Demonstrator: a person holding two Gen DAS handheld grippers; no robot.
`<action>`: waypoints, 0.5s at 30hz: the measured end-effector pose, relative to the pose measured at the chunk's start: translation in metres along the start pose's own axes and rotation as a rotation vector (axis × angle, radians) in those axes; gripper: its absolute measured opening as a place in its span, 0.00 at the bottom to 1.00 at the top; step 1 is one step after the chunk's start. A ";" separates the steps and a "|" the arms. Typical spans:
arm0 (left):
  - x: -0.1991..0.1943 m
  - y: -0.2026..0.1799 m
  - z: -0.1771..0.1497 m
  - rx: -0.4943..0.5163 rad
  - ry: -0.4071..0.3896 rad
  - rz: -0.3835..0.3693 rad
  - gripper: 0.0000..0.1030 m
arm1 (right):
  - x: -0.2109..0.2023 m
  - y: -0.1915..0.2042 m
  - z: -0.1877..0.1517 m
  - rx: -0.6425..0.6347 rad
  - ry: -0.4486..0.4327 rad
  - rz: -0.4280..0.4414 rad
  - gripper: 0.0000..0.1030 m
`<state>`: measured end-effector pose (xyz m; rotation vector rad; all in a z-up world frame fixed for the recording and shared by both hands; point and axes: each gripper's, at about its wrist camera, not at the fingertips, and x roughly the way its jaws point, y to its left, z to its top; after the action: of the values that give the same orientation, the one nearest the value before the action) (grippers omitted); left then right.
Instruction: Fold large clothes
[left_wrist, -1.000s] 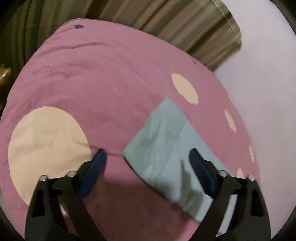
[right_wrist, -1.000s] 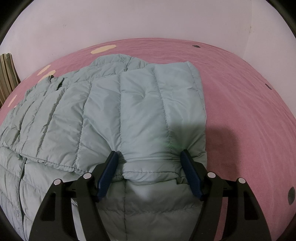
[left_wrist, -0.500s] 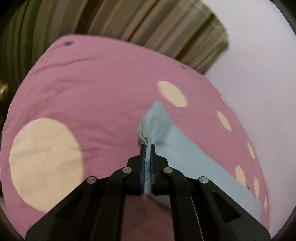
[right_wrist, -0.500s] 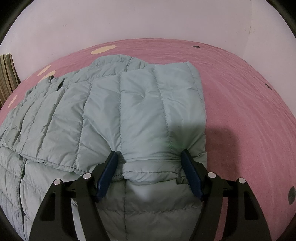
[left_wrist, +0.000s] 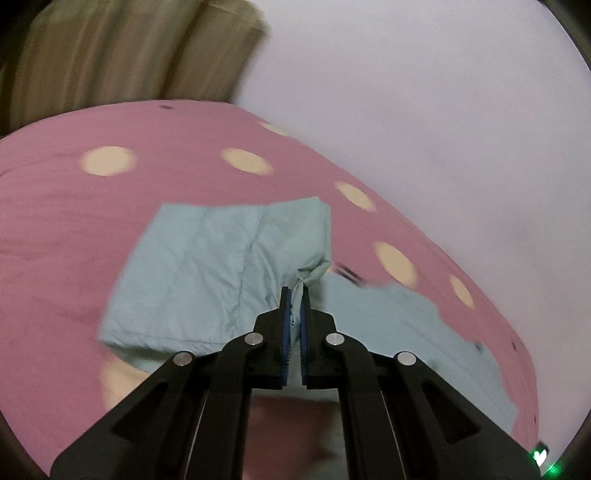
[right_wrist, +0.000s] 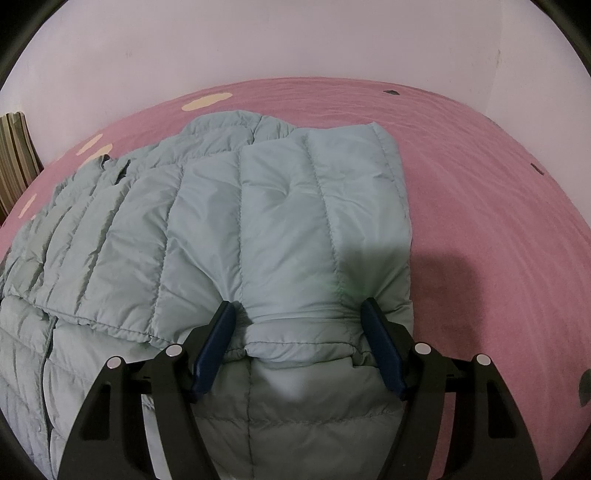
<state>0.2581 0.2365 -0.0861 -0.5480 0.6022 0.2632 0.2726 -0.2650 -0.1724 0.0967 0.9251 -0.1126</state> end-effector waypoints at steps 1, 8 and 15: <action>0.006 -0.022 -0.008 0.033 0.018 -0.017 0.04 | 0.000 0.000 0.001 0.001 0.000 0.002 0.68; 0.036 -0.134 -0.070 0.227 0.124 -0.091 0.04 | 0.000 0.002 0.003 0.014 -0.005 0.015 0.68; 0.051 -0.209 -0.133 0.362 0.196 -0.143 0.04 | 0.002 0.005 0.003 0.034 -0.010 0.035 0.69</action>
<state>0.3185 -0.0066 -0.1224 -0.2657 0.7763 -0.0378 0.2767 -0.2609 -0.1720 0.1433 0.9109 -0.0961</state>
